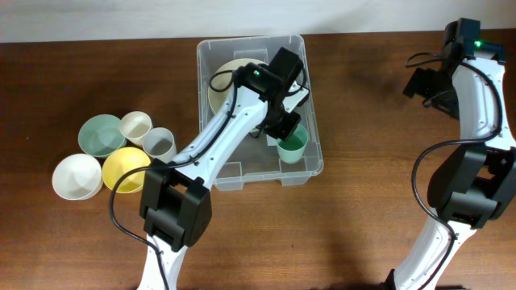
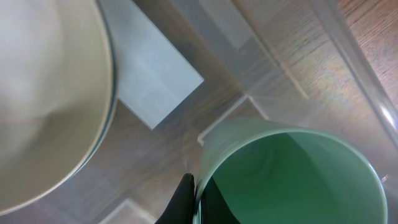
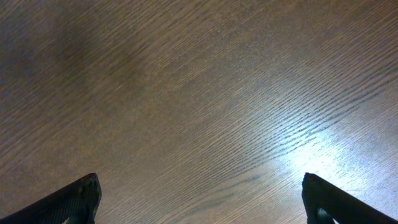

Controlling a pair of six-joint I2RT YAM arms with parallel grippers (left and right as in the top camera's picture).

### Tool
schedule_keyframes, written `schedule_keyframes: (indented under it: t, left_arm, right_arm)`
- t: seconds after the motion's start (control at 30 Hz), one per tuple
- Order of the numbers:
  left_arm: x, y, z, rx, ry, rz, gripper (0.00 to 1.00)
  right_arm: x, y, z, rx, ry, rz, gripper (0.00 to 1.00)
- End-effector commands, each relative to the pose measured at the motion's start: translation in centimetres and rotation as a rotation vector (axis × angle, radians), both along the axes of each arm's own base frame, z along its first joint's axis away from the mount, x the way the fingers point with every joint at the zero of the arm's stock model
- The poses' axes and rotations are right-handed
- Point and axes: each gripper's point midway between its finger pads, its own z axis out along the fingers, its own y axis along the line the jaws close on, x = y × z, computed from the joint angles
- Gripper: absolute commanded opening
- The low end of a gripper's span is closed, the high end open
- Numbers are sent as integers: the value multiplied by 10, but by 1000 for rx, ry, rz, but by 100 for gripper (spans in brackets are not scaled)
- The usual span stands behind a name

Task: Pack container
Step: 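Carry the green cup into the bin's front right corner and release, then move the left gripper back over the remaining cups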

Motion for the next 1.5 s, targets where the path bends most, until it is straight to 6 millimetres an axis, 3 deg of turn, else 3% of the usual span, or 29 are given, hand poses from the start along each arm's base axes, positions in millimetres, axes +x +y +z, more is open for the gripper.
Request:
schedule_keyframes:
  t: [0.0, 0.33, 0.4, 0.43, 0.57, 0.73, 0.9, 0.97, 1.17, 1.27, 1.47]
  left_arm:
    - [-1, -3, -9, 5, -4, -19, 0]
    - [-8, -10, -33, 43, -23, -43, 2]
    - [-9, -12, -33, 56, -35, -49, 29]
    - [-9, -13, -33, 57, -37, -51, 34]
    - [-8, -14, -31, 54, -43, -53, 37]
    - [16, -10, -3, 27, -116, -15, 39]
    - [60, 10, 60, 9, -276, 72, 41]
    - [71, 29, 85, 29, -323, 115, 41]
    - [94, 129, 142, 191, -431, 365, 41]
    - [96, 181, 147, 186, -387, 577, 43]
    - [76, 282, 133, 239, -230, 935, 48]
  right_arm:
    - [0, -3, 1, -5, -3, -11, 99]
    - [0, -3, 1, -5, -3, -11, 99]
    - [0, -3, 1, -5, -3, -11, 99]
    - [0, -3, 1, -5, -3, -11, 99]
    - [0, -3, 1, -5, -3, -11, 99]
    - [0, -3, 1, -5, -3, -11, 99]
    - [0, -3, 1, -5, -3, -11, 99]
    - [0, -3, 1, -5, -3, -11, 99]
    - [0, -3, 1, -5, -3, -11, 99]
    - [0, -3, 1, -5, -3, -11, 99]
    - [0, -3, 1, -5, -3, -11, 99]
